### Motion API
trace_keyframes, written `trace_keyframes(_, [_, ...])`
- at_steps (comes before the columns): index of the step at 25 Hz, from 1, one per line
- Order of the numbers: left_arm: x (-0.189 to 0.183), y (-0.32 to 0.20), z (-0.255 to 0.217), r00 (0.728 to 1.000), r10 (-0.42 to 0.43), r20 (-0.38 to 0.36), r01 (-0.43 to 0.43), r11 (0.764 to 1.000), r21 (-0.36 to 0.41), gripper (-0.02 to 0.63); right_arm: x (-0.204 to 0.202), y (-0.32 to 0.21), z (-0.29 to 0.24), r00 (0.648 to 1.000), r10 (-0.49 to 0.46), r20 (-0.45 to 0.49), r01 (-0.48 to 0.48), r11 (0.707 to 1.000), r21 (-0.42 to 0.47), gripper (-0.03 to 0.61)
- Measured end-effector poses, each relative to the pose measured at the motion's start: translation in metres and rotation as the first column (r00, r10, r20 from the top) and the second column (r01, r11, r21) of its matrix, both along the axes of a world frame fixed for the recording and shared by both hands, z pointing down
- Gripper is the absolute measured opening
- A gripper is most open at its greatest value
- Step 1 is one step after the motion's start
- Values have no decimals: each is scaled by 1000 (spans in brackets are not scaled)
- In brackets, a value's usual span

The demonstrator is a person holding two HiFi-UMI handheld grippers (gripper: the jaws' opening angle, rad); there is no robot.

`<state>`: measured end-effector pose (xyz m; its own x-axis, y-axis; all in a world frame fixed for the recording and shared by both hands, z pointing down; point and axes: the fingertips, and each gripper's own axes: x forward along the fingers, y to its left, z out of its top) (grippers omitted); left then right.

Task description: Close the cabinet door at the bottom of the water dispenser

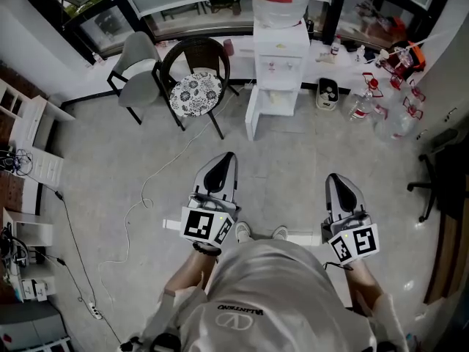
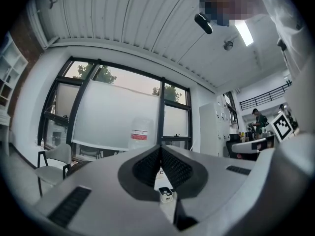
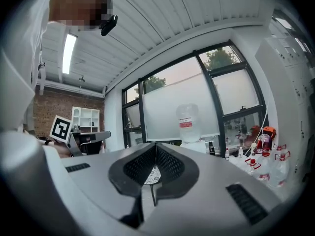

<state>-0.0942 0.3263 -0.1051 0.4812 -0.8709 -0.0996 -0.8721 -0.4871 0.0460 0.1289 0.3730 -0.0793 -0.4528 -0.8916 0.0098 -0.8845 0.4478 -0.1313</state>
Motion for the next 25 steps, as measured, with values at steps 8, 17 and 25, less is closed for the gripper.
trace_keyframes(8, [17, 4, 2, 1000, -27, 11, 28, 1000, -15, 3, 15, 1, 4, 1000, -28, 13, 28, 1000, -9, 17])
trace_keyframes(17, [32, 20, 19, 997, -56, 57, 58, 997, -44, 2, 35, 7, 15, 997, -71, 15, 71, 997, -8, 17])
trace_keyframes(25, [27, 16, 27, 996, -64, 63, 68, 995, -71, 3, 29, -2, 25, 995, -86, 47, 88, 996, -31, 17])
